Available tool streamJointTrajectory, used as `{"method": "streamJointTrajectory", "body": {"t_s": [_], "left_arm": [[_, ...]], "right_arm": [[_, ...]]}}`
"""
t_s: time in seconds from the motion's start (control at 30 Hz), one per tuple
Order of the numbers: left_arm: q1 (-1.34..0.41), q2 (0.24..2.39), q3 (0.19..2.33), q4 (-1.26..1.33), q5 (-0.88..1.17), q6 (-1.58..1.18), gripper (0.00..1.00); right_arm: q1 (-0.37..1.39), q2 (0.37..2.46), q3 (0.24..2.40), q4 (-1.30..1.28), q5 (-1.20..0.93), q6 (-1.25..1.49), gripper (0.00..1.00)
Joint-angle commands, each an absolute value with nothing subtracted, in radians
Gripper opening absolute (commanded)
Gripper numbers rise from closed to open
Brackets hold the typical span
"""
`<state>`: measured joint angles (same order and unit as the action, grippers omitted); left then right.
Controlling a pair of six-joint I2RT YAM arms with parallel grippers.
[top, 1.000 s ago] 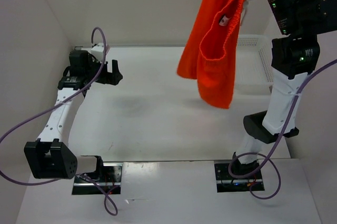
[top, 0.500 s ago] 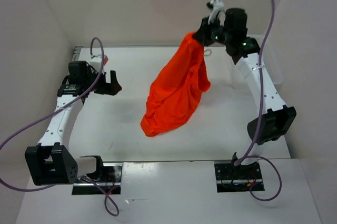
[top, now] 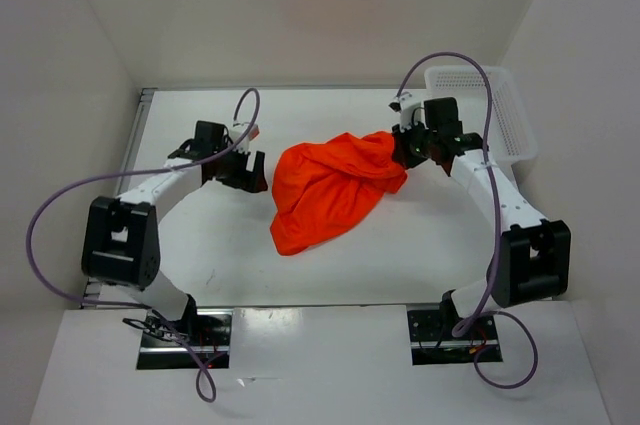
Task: Fold and stack the shorts
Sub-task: Move the shorts to the center of the board
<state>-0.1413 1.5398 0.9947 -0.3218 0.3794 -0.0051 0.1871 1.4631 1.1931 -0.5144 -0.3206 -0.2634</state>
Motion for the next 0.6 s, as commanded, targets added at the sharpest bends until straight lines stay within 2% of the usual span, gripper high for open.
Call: {"method": "streamJointTrajectory", "body": {"t_s": [0.0, 0.13, 0.17, 0.27, 0.37, 0.4, 0.43, 0.53, 0.57], "left_arm": [[-0.158, 1.667, 1.124, -0.186, 0.38, 0.0, 0.91], [-0.196, 1.784, 1.198, -0.196, 0.39, 0.0, 0.89], [-0.207, 1.817, 1.198, -0.196, 0.39, 0.0, 0.92], [-0.227, 1.886, 1.255, -0.196, 0.437, 0.0, 0.92], [-0.261, 1.962, 1.279, -0.169, 0.39, 0.0, 0.81], [-0.261, 1.979, 1.291, -0.143, 0.371, 0.0, 0.76], [-0.27, 1.996, 1.292, -0.143, 0.358, 0.0, 0.59], [-0.27, 2.032, 1.322, -0.132, 0.347, 0.0, 0.32], [-0.27, 2.033, 1.331, -0.132, 0.356, 0.0, 0.16]], "right_arm": [[0.186, 1.41, 1.148, -0.434, -0.314, -0.311, 0.0], [0.186, 1.399, 1.138, -0.414, -0.325, -0.311, 0.0], [0.186, 1.399, 1.138, -0.414, -0.325, -0.311, 0.0], [0.176, 1.399, 1.138, -0.403, -0.325, -0.311, 0.0], [0.176, 1.399, 1.147, -0.403, -0.314, -0.311, 0.0], [0.176, 1.399, 1.147, -0.403, -0.304, -0.311, 0.0], [0.176, 1.399, 1.147, -0.403, -0.304, -0.311, 0.0], [0.176, 1.399, 1.166, -0.394, -0.295, -0.311, 0.0], [0.176, 1.408, 1.175, -0.394, -0.295, -0.298, 0.0]]}}
